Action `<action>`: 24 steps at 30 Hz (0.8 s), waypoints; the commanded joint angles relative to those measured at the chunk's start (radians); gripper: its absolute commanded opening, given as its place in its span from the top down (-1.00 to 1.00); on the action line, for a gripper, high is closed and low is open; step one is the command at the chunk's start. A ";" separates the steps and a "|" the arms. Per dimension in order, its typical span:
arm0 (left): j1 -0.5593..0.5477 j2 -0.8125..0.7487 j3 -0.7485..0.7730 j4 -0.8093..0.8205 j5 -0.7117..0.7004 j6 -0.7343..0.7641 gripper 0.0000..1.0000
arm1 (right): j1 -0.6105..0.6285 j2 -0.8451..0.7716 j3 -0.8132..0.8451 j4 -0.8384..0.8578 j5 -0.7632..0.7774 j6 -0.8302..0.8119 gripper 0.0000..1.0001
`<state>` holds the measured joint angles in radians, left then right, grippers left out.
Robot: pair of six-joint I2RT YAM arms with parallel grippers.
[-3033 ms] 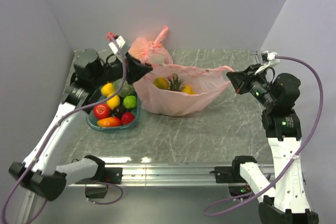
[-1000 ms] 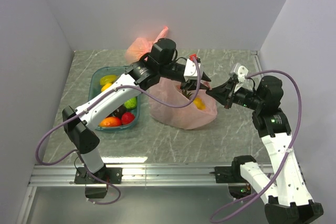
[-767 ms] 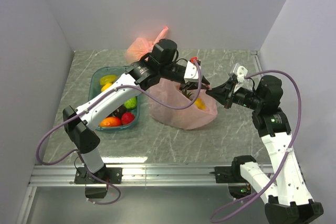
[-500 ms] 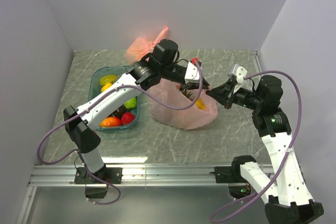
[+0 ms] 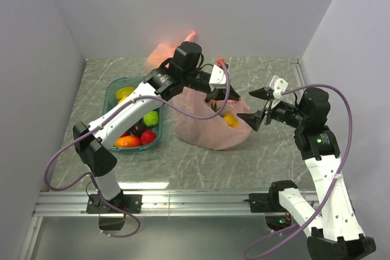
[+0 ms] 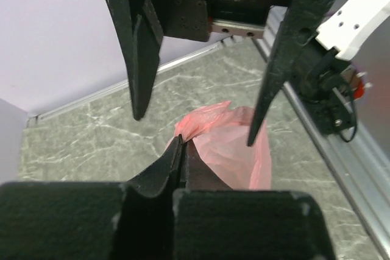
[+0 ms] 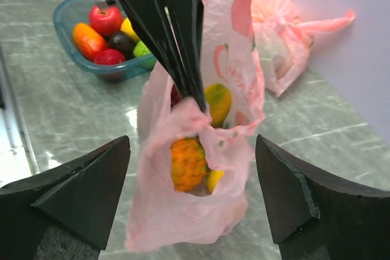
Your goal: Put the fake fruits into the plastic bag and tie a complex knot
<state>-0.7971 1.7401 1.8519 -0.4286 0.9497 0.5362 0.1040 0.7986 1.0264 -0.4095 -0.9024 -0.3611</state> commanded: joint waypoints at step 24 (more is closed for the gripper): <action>0.062 0.053 -0.006 0.593 0.284 -0.642 0.99 | 0.062 0.366 -0.129 0.662 -0.185 0.187 -0.44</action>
<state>-0.7380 1.7889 1.8484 0.0261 1.1809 0.0029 0.1493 1.1374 0.9119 0.0967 -1.0866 -0.2565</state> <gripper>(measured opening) 0.012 0.738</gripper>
